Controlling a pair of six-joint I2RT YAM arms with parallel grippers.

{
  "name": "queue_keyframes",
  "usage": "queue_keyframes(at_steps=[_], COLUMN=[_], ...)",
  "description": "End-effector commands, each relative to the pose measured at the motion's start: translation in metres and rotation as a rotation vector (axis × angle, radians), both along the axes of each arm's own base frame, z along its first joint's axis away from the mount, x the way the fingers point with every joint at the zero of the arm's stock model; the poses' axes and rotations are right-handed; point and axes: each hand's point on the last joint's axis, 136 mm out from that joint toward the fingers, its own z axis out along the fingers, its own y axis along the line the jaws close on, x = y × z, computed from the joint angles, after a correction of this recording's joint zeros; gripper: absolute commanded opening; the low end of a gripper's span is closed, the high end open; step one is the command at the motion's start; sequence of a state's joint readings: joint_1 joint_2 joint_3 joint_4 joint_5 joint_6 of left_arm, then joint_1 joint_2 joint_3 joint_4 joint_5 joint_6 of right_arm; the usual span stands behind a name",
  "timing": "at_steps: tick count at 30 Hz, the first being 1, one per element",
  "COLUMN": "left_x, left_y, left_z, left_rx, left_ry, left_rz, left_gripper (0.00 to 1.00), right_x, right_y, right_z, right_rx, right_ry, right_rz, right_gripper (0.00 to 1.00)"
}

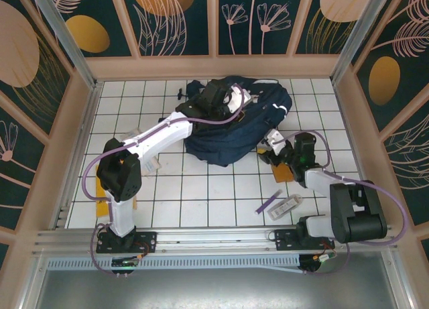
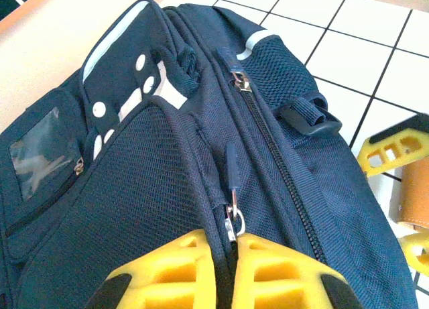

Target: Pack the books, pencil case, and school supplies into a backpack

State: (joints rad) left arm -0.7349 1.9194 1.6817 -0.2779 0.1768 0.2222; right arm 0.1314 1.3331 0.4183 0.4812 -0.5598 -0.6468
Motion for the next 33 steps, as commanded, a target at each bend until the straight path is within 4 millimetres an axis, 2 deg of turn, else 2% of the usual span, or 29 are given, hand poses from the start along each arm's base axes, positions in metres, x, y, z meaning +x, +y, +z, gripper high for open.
queue_keyframes(at_steps=[1, 6, 12, 15, 21, 29, 33], left_x=[0.004, 0.009, 0.016, 0.018, 0.02, 0.033, 0.036], left_y=[-0.015, -0.017, -0.016, -0.017, -0.022, -0.031, -0.035], left_z=[0.087, 0.091, 0.092, 0.093, 0.082, 0.07, 0.066], left_rx=[-0.175, -0.171, -0.171, -0.173, -0.188, -0.215, -0.239], left_ry=[-0.162, -0.171, -0.177, -0.176, -0.132, -0.097, -0.09], left_rz=[-0.042, -0.037, -0.018, -0.016, -0.011, 0.023, 0.029], left_gripper=[0.0, 0.0, 0.0, 0.0, 0.0, 0.0, 0.0], right_x=[0.008, 0.0, -0.014, -0.02, -0.042, -0.061, -0.072], right_y=[0.002, 0.008, 0.012, 0.019, 0.056, 0.1, 0.123], right_z=[0.011, 0.024, 0.022, 0.029, 0.058, 0.076, 0.061], right_rx=[-0.011, 0.04, 0.069, 0.08, 0.134, 0.232, 0.21], right_ry=[-0.051, -0.1, -0.102, -0.122, -0.142, -0.054, 0.017], right_rz=[0.01, 0.035, 0.066, 0.099, 0.23, 0.308, 0.376], right_gripper=[0.34, 0.0, 0.0, 0.0, 0.0, 0.0, 0.0])
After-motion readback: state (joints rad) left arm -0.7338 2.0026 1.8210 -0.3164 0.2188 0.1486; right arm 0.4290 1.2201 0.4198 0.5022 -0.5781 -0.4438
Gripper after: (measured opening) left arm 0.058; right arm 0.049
